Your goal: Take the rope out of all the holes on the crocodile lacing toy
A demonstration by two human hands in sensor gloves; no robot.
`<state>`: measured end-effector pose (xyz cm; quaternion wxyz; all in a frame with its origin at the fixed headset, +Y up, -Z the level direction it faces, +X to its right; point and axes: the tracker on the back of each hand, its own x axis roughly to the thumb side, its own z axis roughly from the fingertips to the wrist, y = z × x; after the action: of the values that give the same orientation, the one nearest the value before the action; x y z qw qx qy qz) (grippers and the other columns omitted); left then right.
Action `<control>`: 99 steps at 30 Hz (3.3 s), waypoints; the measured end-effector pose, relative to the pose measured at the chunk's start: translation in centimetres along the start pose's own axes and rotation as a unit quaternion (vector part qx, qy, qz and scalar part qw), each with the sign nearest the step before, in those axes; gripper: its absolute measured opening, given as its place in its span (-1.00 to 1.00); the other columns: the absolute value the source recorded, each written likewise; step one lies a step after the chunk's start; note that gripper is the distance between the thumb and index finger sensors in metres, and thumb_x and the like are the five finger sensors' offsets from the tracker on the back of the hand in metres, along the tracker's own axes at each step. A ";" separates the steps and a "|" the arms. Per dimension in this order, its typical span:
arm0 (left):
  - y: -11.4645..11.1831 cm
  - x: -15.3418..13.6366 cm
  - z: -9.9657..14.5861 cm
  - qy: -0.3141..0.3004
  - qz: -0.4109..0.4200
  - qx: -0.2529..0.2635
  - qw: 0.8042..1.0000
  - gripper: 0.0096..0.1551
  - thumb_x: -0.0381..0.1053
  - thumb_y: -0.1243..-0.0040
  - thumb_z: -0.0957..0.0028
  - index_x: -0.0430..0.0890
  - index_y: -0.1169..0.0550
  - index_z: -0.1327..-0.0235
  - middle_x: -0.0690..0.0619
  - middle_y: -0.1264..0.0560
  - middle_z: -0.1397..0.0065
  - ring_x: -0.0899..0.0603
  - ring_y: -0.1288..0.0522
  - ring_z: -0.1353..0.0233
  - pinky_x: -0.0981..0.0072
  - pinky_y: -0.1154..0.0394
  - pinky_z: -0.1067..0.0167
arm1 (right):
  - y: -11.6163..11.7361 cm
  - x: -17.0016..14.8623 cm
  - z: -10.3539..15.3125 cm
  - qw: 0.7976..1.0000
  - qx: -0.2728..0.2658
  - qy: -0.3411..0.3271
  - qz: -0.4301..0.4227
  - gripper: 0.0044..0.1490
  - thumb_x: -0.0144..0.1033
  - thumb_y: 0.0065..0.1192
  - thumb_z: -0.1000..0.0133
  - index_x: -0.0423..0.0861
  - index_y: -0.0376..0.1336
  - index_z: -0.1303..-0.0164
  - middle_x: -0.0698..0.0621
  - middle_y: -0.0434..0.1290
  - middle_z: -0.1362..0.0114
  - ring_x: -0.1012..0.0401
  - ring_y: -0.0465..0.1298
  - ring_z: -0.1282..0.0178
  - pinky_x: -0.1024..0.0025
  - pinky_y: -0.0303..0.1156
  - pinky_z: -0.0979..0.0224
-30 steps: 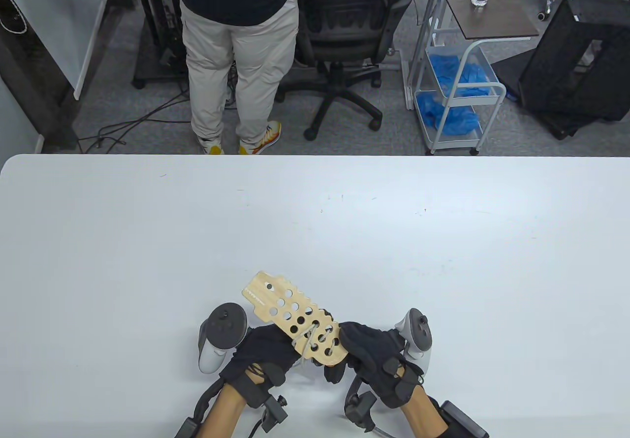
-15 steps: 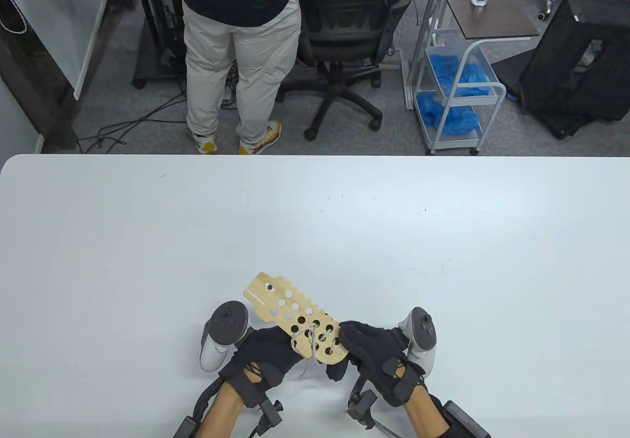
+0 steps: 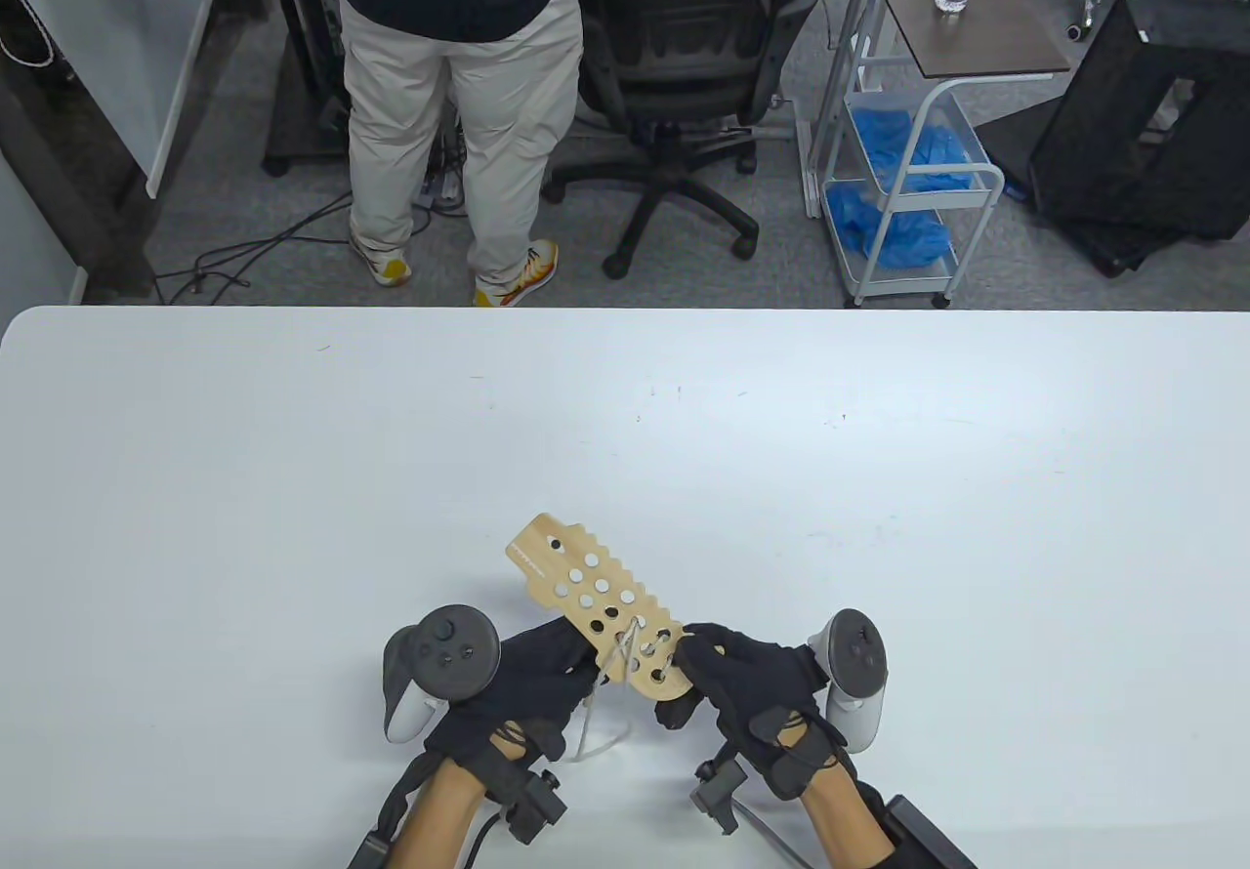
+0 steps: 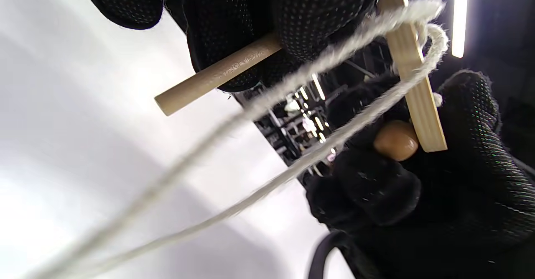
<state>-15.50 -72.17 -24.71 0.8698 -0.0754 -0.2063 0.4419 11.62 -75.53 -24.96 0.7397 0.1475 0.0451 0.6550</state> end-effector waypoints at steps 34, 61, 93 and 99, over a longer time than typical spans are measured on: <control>5.2 -3.6 1.8 0.096 -0.060 0.182 0.977 -0.48 -0.06 -0.29 -0.05 0.21 -0.62 -0.32 0.07 -0.69 -0.30 -0.10 -0.65 -0.24 -0.30 -0.43 -0.34 | -7.9 -1.8 1.7 0.959 -0.260 0.103 -0.032 -0.36 -0.08 0.25 -0.06 -0.42 0.43 0.06 -0.44 0.58 -0.02 -0.08 0.67 0.37 -0.20 0.52 0.14; 7.8 -5.2 3.4 0.126 -0.004 0.250 0.960 -0.49 -0.06 -0.27 -0.07 0.21 -0.60 -0.33 0.08 -0.68 -0.31 -0.08 -0.65 -0.25 -0.29 -0.44 -0.34 | -11.5 -2.1 3.1 0.917 -0.310 0.115 -0.224 -0.34 -0.05 0.15 -0.13 -0.39 0.34 -0.07 -0.41 0.51 -0.13 -0.05 0.65 0.24 -0.18 0.50 0.03; 10.2 -8.0 5.8 0.155 0.158 0.339 0.914 -0.51 0.01 -0.21 -0.11 0.26 -0.55 -0.34 0.13 -0.67 -0.30 -0.01 -0.65 -0.23 -0.21 -0.45 -0.36 | -13.4 -1.9 2.7 0.905 -0.275 0.009 -0.325 -0.33 0.05 0.08 -0.16 -0.31 0.34 -0.09 -0.30 0.54 -0.13 0.03 0.65 0.22 -0.10 0.52 -0.03; 10.5 -8.7 6.6 0.166 0.203 0.363 0.894 -0.54 0.07 -0.18 -0.12 0.30 -0.53 -0.32 0.17 -0.68 -0.27 0.04 -0.67 -0.19 -0.16 -0.47 -0.36 | -13.8 -2.1 3.0 0.882 -0.288 -0.016 -0.373 -0.33 0.06 0.03 -0.17 -0.28 0.32 -0.11 -0.27 0.52 -0.15 0.04 0.64 0.19 -0.08 0.52 -0.07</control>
<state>-30.61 -73.22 -24.63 0.7494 0.1331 0.1361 0.6342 25.33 -79.44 -26.20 0.9399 -0.0893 -0.1061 0.3119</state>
